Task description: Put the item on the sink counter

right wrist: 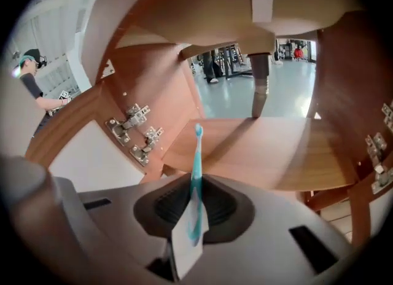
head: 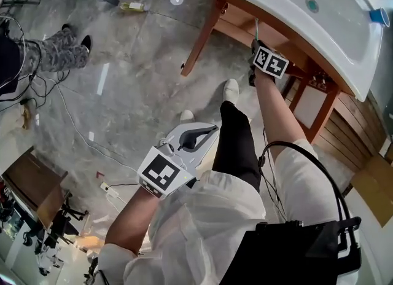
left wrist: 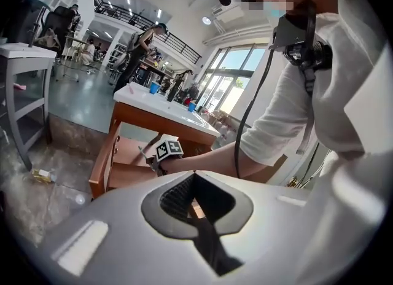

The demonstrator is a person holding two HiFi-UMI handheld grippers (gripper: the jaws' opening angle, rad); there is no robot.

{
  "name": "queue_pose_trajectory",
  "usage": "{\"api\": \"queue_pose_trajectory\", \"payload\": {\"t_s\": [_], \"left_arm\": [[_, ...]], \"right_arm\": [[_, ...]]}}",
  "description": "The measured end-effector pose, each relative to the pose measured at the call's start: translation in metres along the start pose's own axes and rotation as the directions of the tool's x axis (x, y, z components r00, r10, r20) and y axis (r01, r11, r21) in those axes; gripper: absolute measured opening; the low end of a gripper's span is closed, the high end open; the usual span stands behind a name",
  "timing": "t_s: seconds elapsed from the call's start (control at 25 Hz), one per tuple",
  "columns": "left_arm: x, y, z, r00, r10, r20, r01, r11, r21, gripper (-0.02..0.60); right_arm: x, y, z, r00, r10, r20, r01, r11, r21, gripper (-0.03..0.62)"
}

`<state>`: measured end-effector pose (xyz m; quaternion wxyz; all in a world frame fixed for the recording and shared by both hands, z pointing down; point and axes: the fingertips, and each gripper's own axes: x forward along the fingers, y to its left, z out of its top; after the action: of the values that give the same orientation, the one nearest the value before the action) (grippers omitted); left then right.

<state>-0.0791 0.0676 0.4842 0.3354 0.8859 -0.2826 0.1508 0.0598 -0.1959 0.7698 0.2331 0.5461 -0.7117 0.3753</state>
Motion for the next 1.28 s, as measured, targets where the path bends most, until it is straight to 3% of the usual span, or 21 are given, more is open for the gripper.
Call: {"api": "queue_pose_trajectory", "payload": {"t_s": [0.12,0.32,0.6,0.92,1.04,1.28], "left_arm": [[0.014,0.012,-0.007,1.000,-0.001,0.019,0.000,0.999,0.043,0.005],[0.035,0.037,-0.008,0.998,0.014,0.056,-0.017,0.999,0.042,0.005],[0.052,0.052,-0.015,0.998,0.017,0.056,-0.019,1.000,0.024,0.005],[0.052,0.055,-0.017,0.998,0.009,0.057,-0.010,1.000,0.017,0.006],[0.049,0.056,-0.014,0.998,0.007,0.063,-0.008,1.000,0.019,0.006],[0.030,0.039,0.002,0.998,-0.021,0.064,0.020,1.000,0.017,0.006]], "right_arm": [[0.026,-0.010,0.005,1.000,-0.009,0.013,0.009,1.000,0.024,0.052],[0.069,-0.030,0.016,0.999,-0.039,0.036,0.037,0.998,0.047,0.053],[0.107,-0.035,0.024,0.999,-0.045,0.026,0.046,0.999,-0.014,0.054],[0.107,-0.038,0.025,0.997,-0.066,0.045,0.067,0.998,-0.017,0.055],[0.102,-0.037,0.027,0.996,-0.068,0.052,0.070,0.997,-0.028,0.083],[0.062,-0.023,0.025,0.997,-0.065,0.029,0.067,0.997,-0.047,0.083]]}}
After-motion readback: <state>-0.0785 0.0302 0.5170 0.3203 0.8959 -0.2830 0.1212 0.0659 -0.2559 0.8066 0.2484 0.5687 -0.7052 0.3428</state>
